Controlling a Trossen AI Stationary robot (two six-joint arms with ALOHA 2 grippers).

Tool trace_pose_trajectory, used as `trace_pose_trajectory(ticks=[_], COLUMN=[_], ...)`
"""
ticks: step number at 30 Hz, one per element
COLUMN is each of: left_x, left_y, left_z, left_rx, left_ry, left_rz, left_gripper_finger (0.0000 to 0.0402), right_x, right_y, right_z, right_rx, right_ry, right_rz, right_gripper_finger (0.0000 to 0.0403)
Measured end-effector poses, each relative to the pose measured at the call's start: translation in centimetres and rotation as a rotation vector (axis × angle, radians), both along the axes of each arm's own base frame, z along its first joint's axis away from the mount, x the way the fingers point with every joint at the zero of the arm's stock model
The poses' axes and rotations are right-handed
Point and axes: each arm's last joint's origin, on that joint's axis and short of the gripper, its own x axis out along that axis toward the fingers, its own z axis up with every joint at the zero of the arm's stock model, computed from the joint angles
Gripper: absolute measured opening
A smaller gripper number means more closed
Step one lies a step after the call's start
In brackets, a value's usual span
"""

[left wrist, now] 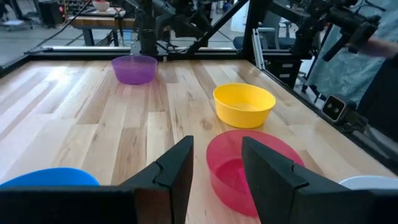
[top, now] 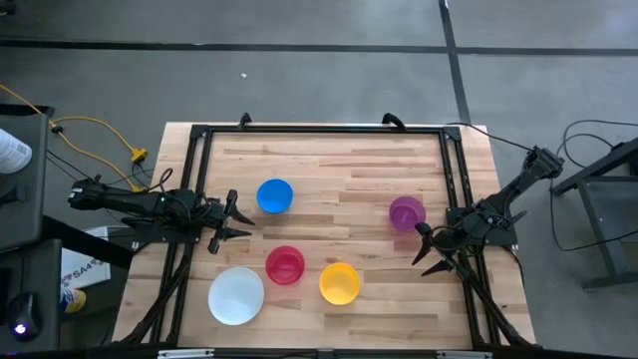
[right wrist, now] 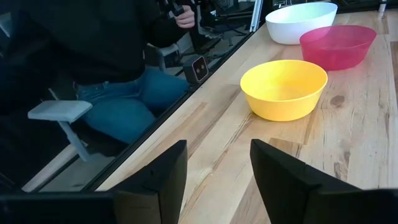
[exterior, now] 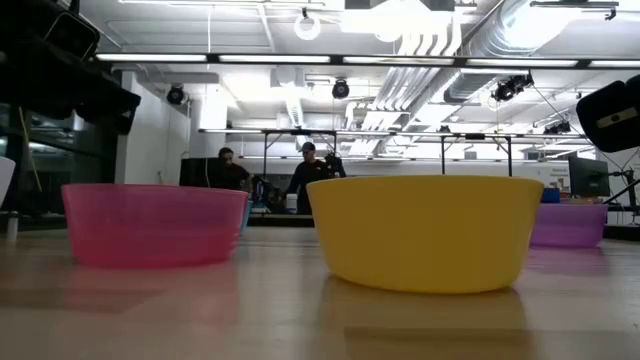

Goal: Nest bowls inside each other
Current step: Stack the blue bowl on the white bowl

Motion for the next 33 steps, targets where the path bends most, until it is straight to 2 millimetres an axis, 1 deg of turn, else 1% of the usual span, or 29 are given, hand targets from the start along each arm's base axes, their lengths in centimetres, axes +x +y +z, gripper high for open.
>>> trace_pose_trajectory(ticks=[5,10,13,16,18,22,26,28,33], left_x=[0.0,0.0,0.0,-0.1,-0.2,-0.2,-0.2,-0.2,-0.2], left_y=[0.0,0.0,0.0,0.0,0.1,0.2,0.4,0.5,0.6], left_z=[0.5,1.1,1.7,3.1,3.6,3.7,3.8,3.8,3.8], left_rx=[-0.101,-0.167,-0.179,-0.18,-0.177,-0.153,-0.152,-0.15,-0.149], left_ry=[-0.031,-0.057,-0.057,-0.104,-0.125,-0.133,-0.141,-0.138,-0.139], left_rz=[0.004,0.007,0.011,0.018,0.03,0.081,0.145,0.166,0.21], left_gripper_finger=[0.0136,0.0136,0.0136,0.0136,0.0136,0.0136,0.0136,0.0136,0.0136], right_x=[0.0,0.1,0.1,0.1,0.2,0.2,0.1,0.2,0.3], right_y=[0.0,-0.1,-0.1,-0.2,-0.2,-0.2,0.0,0.1,0.1], right_z=[0.0,0.0,0.0,0.1,0.1,0.2,0.5,1.0,2.4], right_rx=[-0.003,-0.104,-0.17,-0.237,-0.299,-0.317,-0.228,-0.13,0.163], right_ry=[-0.002,-0.079,-0.128,-0.175,-0.22,-0.249,-0.226,-0.226,-0.194], right_rz=[-0.006,-0.002,0.001,-0.007,-0.013,0.0,0.033,0.027,-0.049], right_gripper_finger=[0.0169,0.0169,0.0169,0.0169,0.0169,0.0169,0.0169,0.0169,0.0169])
